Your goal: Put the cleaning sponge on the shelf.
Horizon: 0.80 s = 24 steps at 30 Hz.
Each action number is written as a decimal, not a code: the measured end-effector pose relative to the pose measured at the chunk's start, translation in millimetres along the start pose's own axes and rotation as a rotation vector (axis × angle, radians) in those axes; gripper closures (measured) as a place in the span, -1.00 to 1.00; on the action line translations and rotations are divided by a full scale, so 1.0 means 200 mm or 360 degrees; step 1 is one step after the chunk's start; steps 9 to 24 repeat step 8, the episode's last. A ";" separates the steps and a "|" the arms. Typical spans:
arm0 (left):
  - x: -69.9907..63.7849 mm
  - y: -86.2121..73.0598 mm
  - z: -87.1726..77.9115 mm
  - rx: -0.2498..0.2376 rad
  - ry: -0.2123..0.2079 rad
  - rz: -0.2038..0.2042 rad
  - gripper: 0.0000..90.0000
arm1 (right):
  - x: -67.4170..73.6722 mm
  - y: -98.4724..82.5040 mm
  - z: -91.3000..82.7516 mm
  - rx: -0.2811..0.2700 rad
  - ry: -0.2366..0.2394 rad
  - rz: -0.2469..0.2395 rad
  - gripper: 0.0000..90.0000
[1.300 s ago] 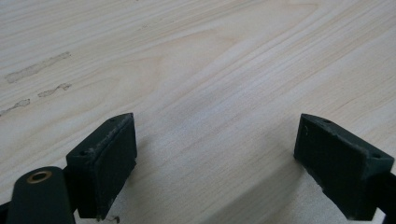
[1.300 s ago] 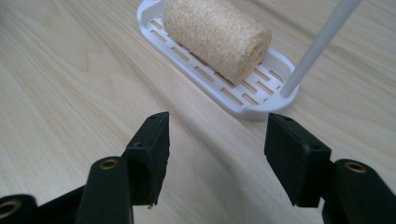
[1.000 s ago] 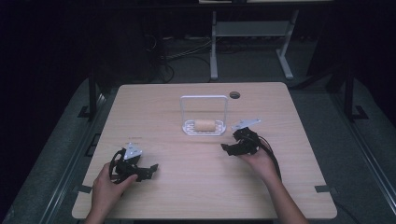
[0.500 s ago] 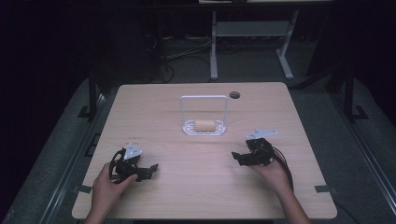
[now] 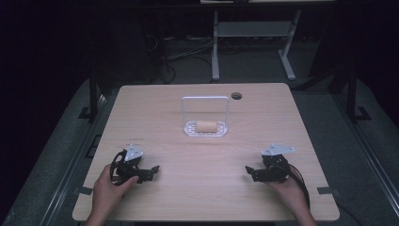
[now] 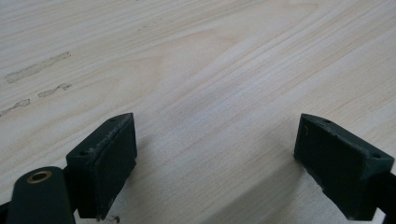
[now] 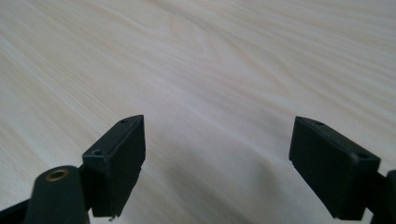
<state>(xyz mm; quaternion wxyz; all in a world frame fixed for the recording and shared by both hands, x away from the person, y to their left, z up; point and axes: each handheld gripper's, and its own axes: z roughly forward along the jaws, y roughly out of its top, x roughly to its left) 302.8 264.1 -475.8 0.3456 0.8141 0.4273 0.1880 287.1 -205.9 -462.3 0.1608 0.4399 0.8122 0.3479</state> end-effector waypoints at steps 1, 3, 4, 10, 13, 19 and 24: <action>0.00 0.00 0.00 0.0000 0.0000 0.0000 -0.72 | 0.00 -0.01 0.00 0.0001 -0.0006 0.0001 -0.62; 0.00 0.00 0.00 0.0000 0.0000 0.0000 -0.72 | 0.00 -0.04 -0.01 -0.0002 -0.0016 0.0005 -0.65; 0.00 0.00 0.00 0.0000 0.0000 -0.0001 -0.72 | 0.00 -0.05 -0.01 -0.0004 -0.0019 0.0008 -0.66; 0.00 0.00 0.00 0.0000 0.0000 0.0000 -0.72 | 0.00 -0.10 0.00 0.0003 -0.0067 0.0006 -0.69; 0.00 0.00 0.00 0.0000 0.0000 0.0000 -0.72 | 0.00 -0.10 0.00 0.0003 -0.0067 0.0006 -0.69; 0.00 0.00 0.00 0.0000 0.0000 0.0000 -0.72 | 0.00 -0.10 0.00 0.0003 -0.0067 0.0006 -0.69; 0.00 0.00 0.00 0.0000 0.0000 0.0000 -0.72 | 0.00 -0.10 0.00 0.0003 -0.0067 0.0006 -0.69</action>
